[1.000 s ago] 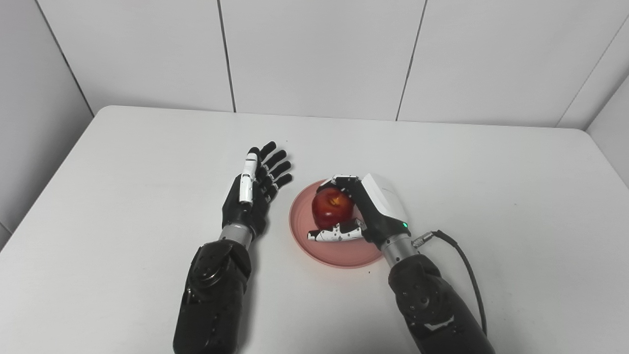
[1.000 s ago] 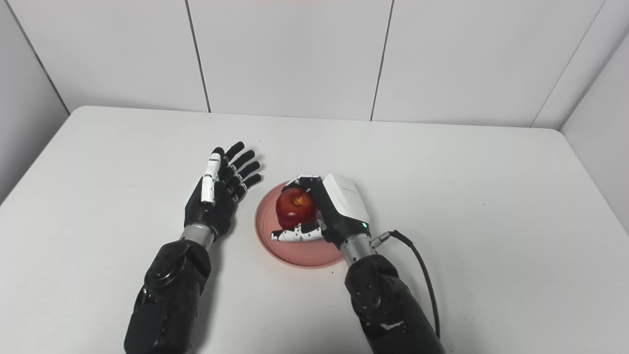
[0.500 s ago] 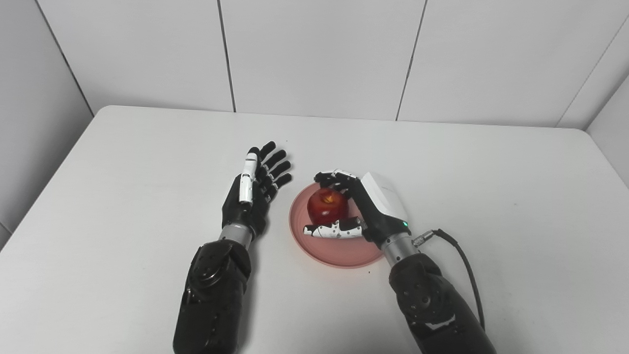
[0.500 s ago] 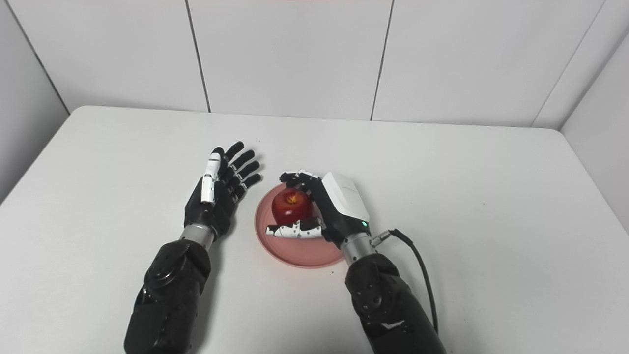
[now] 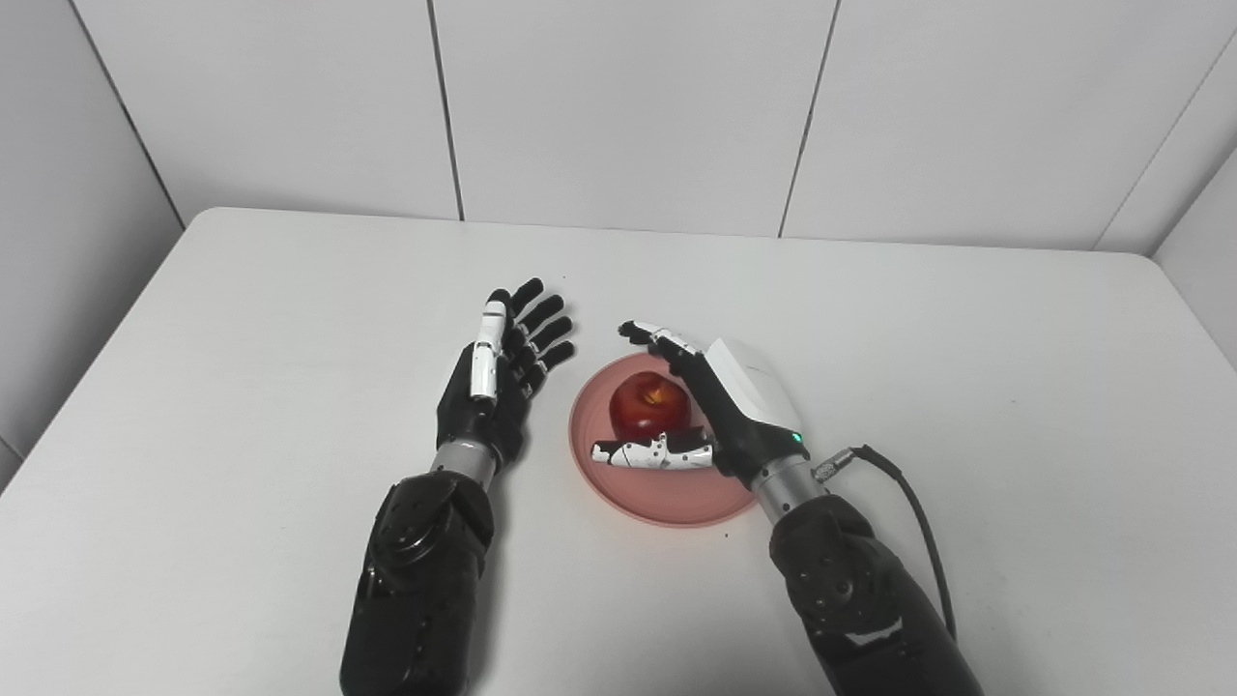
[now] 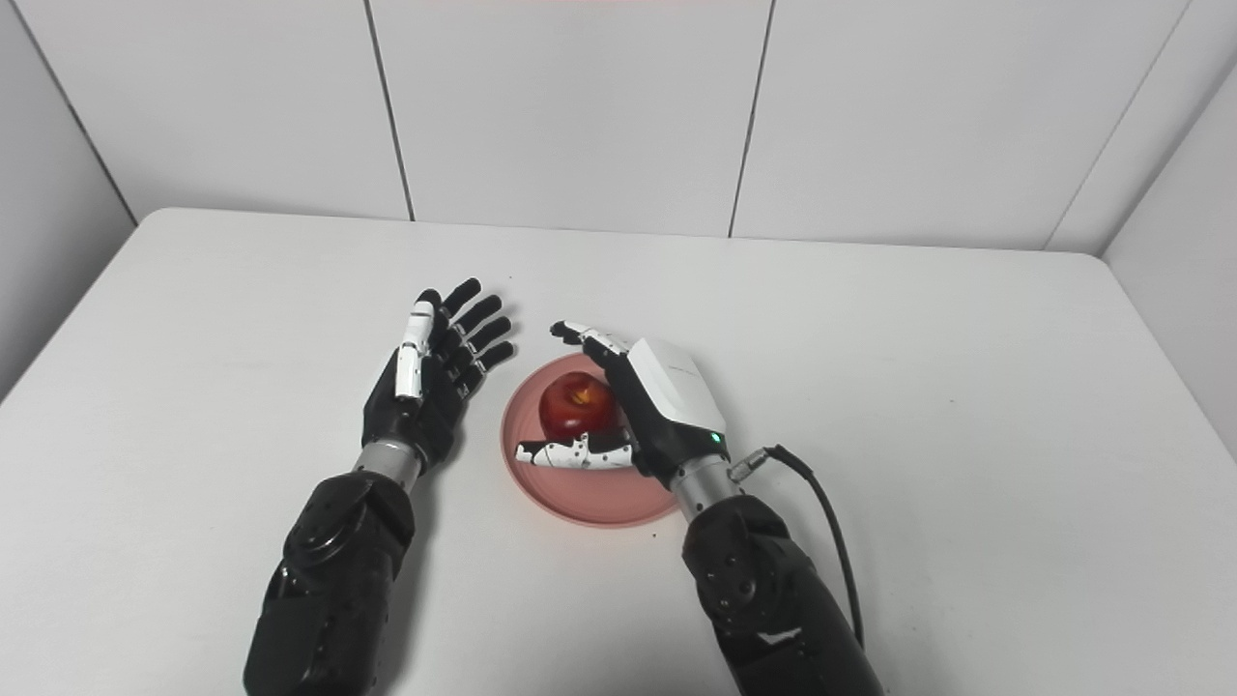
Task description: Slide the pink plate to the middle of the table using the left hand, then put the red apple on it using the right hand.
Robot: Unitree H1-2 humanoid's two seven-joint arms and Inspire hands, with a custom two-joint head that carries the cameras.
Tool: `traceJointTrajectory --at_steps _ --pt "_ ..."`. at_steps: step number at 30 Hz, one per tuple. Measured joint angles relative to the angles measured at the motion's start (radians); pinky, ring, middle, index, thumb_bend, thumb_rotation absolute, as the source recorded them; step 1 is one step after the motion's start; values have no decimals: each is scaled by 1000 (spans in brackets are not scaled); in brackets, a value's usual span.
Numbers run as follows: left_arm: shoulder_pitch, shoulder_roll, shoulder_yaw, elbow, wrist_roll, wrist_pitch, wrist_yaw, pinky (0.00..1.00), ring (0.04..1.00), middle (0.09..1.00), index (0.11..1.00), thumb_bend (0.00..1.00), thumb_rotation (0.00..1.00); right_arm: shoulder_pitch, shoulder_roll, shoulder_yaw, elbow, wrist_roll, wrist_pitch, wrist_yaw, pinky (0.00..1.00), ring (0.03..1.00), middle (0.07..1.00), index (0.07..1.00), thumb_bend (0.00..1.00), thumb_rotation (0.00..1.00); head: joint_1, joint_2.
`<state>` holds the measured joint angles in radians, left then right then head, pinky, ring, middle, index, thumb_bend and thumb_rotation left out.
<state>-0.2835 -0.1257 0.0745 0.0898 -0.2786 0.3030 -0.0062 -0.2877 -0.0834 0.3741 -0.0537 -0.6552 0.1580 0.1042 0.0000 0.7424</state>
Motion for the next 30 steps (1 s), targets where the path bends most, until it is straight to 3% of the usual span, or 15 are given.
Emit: traceJointTrajectory --at_steps 8,12,20,30 --pt "0 0 0 1 0 0 -2 829 844 853 847 385 1000 4 -14 -33 -24 1 -4 -7 898 919 935 943 1000 543 -5 -8" --pt "0 0 2 2 0 0 -2 821 838 848 842 387 1000 6 -24 -65 -38 32 -11 -27 834 921 939 949 1000 546 -12 -15" --pt "0 0 4 2 -1 0 -2 826 838 850 843 388 1000 26 -31 -131 -106 84 -15 -46 840 916 940 941 1000 559 -18 -20" --pt "0 2 5 4 -9 0 -6 831 843 860 855 393 1000 30 -57 -239 -113 108 -15 -85 816 888 908 916 1000 615 -23 -28"
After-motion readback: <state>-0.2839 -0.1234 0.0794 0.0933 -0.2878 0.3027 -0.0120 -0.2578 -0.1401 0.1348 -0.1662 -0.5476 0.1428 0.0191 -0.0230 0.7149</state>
